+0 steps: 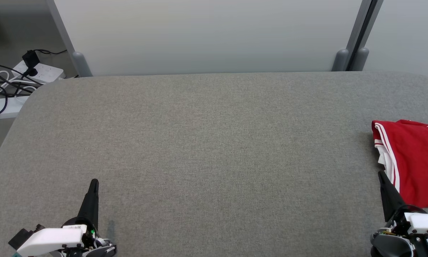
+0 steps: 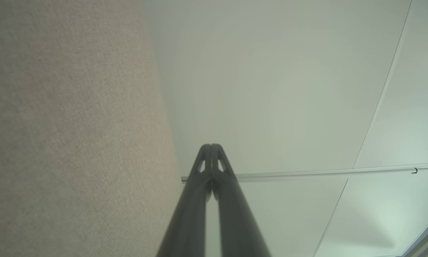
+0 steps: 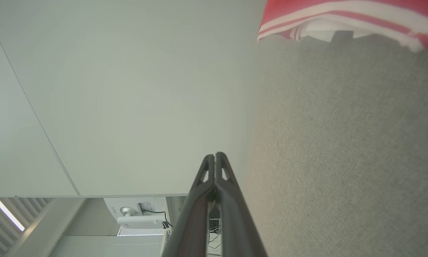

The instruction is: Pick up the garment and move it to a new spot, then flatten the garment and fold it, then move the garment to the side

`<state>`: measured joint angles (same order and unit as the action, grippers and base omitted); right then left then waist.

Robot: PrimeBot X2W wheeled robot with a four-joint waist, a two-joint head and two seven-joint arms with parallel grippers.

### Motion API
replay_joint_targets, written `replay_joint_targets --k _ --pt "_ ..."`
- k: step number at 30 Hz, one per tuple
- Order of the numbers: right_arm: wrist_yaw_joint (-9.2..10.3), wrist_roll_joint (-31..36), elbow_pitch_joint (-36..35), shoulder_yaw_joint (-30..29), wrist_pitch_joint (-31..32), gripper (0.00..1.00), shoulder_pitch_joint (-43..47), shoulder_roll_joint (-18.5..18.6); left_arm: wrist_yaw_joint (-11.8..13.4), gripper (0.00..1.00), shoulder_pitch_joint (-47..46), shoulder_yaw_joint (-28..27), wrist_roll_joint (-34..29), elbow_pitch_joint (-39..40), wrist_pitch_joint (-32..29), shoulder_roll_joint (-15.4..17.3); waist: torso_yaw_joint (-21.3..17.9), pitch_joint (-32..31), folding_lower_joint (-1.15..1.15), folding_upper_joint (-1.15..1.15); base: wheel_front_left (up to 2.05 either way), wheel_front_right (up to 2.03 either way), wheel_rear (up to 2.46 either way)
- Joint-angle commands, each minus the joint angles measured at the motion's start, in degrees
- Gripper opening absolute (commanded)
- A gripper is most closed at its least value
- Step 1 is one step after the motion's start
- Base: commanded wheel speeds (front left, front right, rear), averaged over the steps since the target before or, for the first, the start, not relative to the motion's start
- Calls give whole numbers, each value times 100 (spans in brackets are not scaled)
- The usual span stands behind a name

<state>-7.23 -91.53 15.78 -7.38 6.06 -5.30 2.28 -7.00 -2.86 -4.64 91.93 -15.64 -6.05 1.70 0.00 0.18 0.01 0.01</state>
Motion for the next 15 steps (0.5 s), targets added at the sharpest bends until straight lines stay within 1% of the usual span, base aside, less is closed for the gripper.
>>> replay_joint_targets --k 1,15 --pt "-25 -63 -176 85 43 0 -89 60 -48 0 -333 -188 24 158 -44 118 0 0 0 -1 0 0 0" --pt "-25 -63 -176 85 43 0 -89 60 -48 0 -333 -188 24 158 -44 118 0 0 0 -1 0 0 0"
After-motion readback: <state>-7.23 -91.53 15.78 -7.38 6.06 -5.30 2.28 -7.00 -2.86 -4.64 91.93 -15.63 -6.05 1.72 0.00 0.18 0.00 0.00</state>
